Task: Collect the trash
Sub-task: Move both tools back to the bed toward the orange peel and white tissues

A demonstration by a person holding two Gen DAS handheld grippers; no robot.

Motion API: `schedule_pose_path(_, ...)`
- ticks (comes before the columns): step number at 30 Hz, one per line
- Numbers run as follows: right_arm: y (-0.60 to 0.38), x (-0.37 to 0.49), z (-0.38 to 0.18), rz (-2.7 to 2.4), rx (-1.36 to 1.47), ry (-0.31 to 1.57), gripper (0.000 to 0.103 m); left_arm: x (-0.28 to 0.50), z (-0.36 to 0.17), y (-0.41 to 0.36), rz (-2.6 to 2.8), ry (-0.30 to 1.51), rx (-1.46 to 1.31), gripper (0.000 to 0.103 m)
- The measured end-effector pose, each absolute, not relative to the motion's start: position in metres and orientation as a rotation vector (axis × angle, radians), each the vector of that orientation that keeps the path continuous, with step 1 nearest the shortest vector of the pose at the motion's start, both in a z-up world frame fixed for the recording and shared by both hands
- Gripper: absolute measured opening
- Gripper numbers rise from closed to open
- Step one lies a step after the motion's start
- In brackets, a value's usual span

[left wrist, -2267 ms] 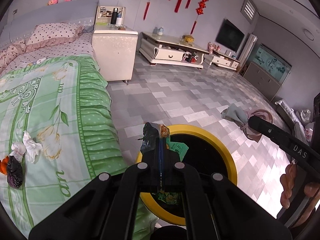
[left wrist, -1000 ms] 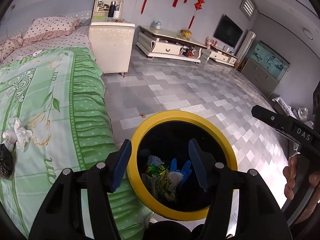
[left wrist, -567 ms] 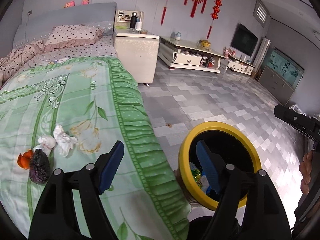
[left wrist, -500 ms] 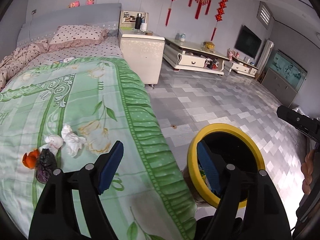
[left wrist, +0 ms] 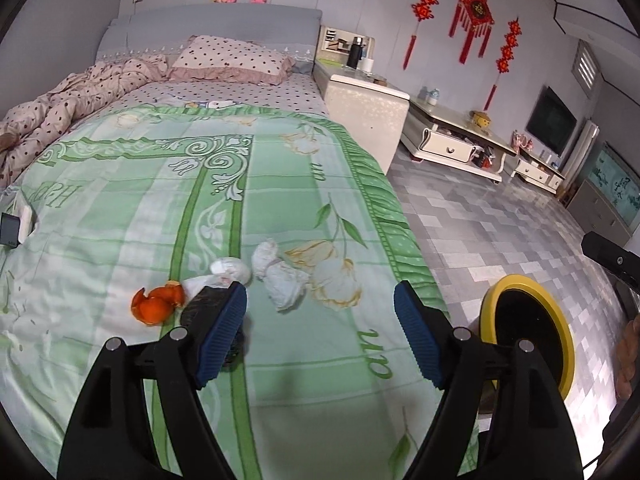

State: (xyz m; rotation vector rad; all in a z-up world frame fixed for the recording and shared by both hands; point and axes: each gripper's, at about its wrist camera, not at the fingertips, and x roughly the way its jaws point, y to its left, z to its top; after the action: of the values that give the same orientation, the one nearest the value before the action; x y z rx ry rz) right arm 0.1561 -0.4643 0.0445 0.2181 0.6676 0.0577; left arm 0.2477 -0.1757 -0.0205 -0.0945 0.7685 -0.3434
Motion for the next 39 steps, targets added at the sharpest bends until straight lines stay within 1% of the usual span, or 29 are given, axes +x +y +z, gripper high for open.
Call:
schedule_pose_path(9, -0.409, 0.2, 0.027, 0.142, 0.184, 0.716, 0.058, 0.268, -0.04, -0.11, -0.228, 0.792, -0.121, 0.072)
schedule_pose_path(20, -0.363, 0.245, 0.0, 0.188, 0.134, 0.781, 0.058, 0.289, -0.071, -0.058, -0.131, 0.84, -0.145, 0.072)
schedule_pose_path(30, -0.329, 0.285, -0.041, 0.209, 0.088, 0.864, 0.058, 0.31, -0.107, -0.032, -0.085, 0.897, -0.152, 0.072)
schedule_pose_path(39, -0.306, 0.315, -0.081, 0.221, 0.055, 0.938, 0.058, 0.327, -0.136, -0.027, -0.101, 0.941, -0.148, 0.072)
